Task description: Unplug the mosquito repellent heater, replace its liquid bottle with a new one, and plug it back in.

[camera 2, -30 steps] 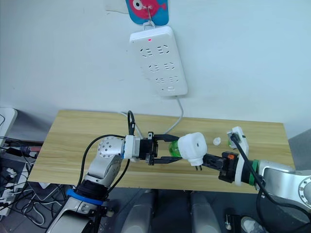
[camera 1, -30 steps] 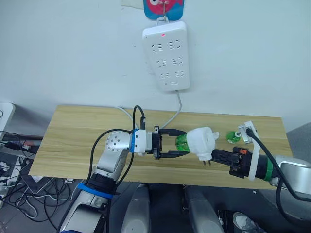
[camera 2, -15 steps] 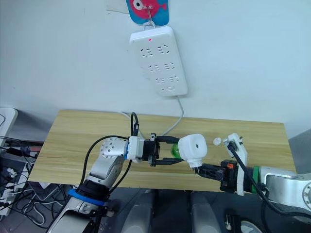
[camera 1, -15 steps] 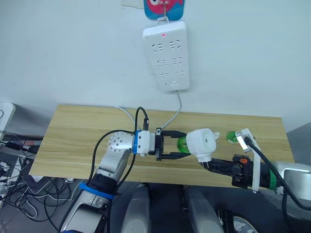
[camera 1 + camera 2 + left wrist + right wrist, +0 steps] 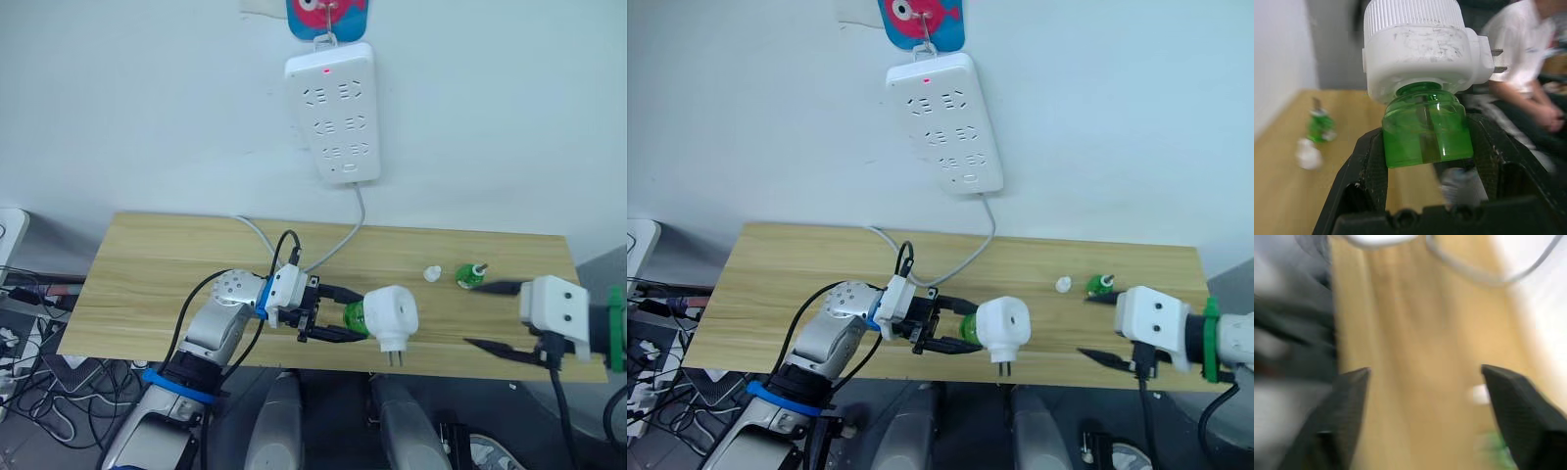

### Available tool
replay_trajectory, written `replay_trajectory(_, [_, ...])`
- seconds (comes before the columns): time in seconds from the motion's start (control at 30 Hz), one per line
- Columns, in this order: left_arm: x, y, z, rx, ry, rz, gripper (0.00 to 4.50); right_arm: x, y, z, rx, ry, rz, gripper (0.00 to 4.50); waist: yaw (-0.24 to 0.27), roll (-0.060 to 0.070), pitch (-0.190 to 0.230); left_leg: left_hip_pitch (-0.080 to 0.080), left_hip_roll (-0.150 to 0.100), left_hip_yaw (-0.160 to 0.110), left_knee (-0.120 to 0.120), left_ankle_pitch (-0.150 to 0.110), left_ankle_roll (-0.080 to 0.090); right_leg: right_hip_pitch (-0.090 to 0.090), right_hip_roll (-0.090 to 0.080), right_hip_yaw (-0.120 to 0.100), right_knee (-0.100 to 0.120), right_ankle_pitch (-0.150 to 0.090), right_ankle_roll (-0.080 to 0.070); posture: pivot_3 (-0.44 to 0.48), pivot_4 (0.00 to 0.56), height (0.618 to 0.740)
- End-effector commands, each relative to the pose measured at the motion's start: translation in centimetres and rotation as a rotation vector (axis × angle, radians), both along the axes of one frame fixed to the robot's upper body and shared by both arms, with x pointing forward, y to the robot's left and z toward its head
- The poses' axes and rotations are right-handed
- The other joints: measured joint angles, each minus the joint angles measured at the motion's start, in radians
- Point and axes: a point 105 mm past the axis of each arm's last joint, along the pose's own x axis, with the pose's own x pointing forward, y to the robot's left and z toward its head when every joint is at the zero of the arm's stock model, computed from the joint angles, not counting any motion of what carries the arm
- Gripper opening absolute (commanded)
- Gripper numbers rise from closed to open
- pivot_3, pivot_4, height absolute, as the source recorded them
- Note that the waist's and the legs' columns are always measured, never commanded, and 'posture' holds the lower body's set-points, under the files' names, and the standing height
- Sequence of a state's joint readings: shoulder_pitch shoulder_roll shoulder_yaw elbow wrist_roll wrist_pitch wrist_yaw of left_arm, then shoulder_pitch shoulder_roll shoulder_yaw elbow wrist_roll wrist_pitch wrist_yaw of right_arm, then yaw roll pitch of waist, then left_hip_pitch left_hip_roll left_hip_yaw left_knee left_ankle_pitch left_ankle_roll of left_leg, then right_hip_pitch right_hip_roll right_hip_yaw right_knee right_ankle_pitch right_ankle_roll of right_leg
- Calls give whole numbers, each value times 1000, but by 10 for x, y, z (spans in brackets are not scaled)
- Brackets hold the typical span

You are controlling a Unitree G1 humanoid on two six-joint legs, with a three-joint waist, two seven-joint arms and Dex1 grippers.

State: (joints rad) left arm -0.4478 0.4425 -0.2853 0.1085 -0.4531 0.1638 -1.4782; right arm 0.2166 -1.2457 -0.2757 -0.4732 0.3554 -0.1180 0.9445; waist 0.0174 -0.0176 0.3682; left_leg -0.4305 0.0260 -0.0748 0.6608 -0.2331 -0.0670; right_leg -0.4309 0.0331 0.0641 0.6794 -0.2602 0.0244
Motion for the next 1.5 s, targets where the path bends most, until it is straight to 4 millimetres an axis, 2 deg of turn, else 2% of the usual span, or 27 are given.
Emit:
replay_trajectory(0.03, [-4, -5, 10, 32, 119, -60, 2262, -3, 16, 8, -95, -211, 252, 4449, -4, 0, 0, 0, 0, 0, 0, 0, 0, 0, 0, 0, 0, 0, 0, 107, 368, 740])
replay_trajectory(0.3, [-12, -3, 18, 172, 382, -166, 2262, -9, 43, -9, -144, -262, 491, 4449, -11, 0, 0, 0, 0, -1, 0, 0, 0, 0, -1, 0, 2, 0, -1, 116, 364, 740])
replay_trajectory(0.5, [-19, 0, 24, 260, 497, -230, 2262, -5, 65, 0, -112, -313, 562, 4449, -15, 0, 0, 0, 1, -2, 1, 0, 0, 1, -1, 0, 4, 0, -1, 116, 360, 740])
replay_trajectory(0.9, [-15, -8, 26, 285, 546, -227, 2262, -11, 93, 3, -74, -326, 641, 4449, -15, 0, 0, 0, 1, -4, 2, 0, 0, 1, -2, -1, 4, 1, -2, 110, 348, 740])
replay_trajectory(1.13, [-14, -9, 28, 277, 579, -213, 2262, -10, 98, 3, -68, -337, 653, 4449, -15, 0, 0, 0, 1, -4, 2, 0, -1, 1, -3, -2, 4, 3, -6, 116, 342, 740])
replay_trajectory(1.23, [-15, -7, 26, 287, 589, -216, 2262, -12, 102, 4, -59, -349, 666, 3849, -16, 0, 0, 0, 1, -4, 2, 0, 0, 1, -4, -2, 4, 3, -6, 112, 345, 740])
replay_trajectory(1.33, [-17, -7, 25, 294, 584, -231, 2262, -12, 103, 4, -58, -355, 675, 2959, -16, 0, 0, 0, 1, -4, 2, 0, 0, 1, -4, -2, 5, 3, -6, 110, 346, 740])
replay_trajectory(1.5, [-14, -7, 23, 300, 582, -225, 2262, -12, 103, 7, -53, -362, 678, 2952, -16, 0, 0, 0, 1, -4, 2, 0, 0, 1, -4, -2, 5, 3, -6, 108, 346, 740])
